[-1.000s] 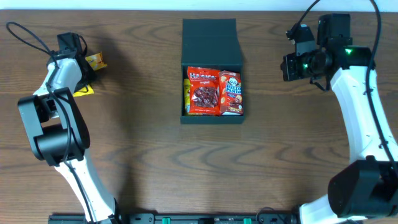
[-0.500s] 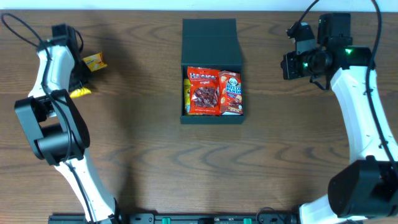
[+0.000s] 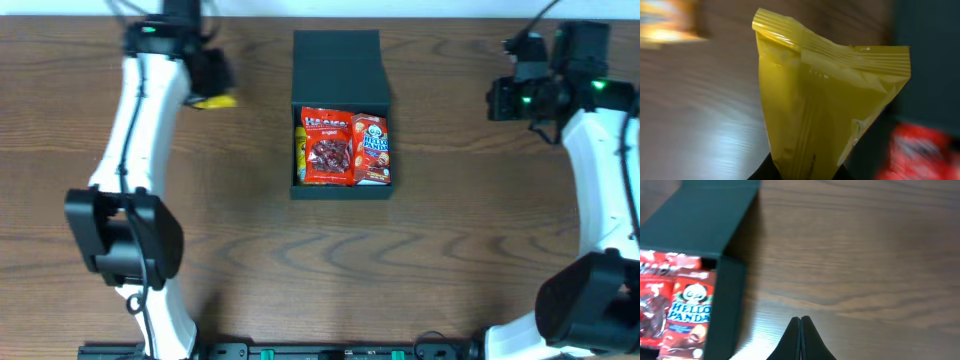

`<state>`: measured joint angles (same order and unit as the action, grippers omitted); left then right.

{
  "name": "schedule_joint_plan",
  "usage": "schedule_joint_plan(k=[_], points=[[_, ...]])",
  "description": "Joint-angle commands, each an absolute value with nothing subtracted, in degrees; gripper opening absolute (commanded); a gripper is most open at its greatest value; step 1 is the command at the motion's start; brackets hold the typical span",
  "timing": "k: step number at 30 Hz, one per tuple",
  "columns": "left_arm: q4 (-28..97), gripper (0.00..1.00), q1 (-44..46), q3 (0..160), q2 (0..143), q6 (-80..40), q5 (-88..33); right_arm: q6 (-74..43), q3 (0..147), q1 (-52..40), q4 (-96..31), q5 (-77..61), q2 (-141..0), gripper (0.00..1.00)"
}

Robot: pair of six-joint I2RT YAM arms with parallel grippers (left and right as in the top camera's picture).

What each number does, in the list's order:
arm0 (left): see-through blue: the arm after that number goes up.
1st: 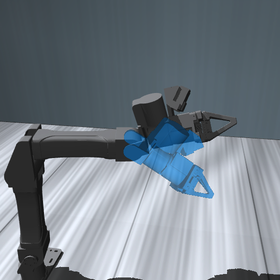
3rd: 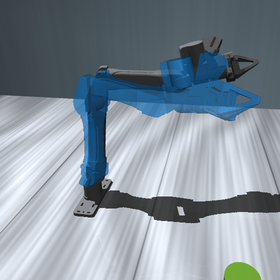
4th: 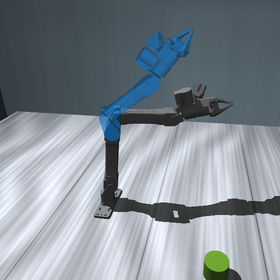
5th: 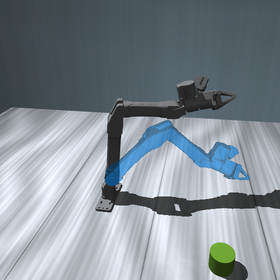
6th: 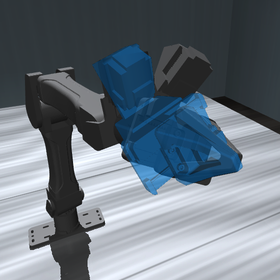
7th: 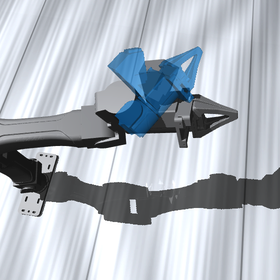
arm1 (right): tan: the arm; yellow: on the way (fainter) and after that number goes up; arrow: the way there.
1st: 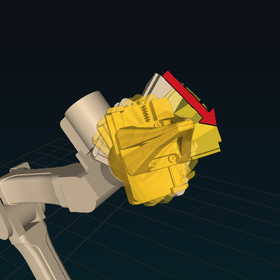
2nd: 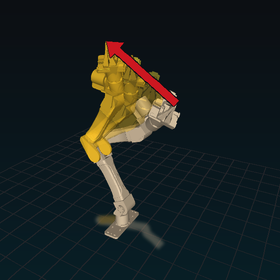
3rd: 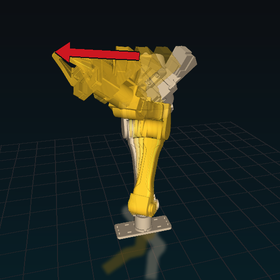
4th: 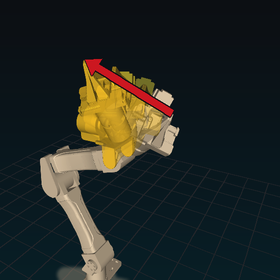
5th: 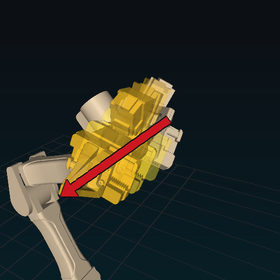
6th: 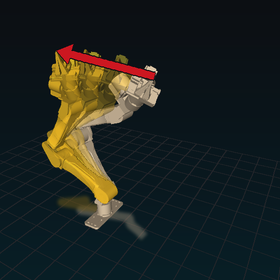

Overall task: Pack container
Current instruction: 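Carry the yellow bag into the black box's left side and release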

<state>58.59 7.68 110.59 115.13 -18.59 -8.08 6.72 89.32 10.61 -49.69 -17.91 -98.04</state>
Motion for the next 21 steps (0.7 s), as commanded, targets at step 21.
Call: schedule_joint_plan(k=[21], points=[[15.64,0.06,10.26,77.62,115.42,-30.24,-64.58,7.79,90.76,15.53,-50.76,-27.73,-96.79,0.02]])
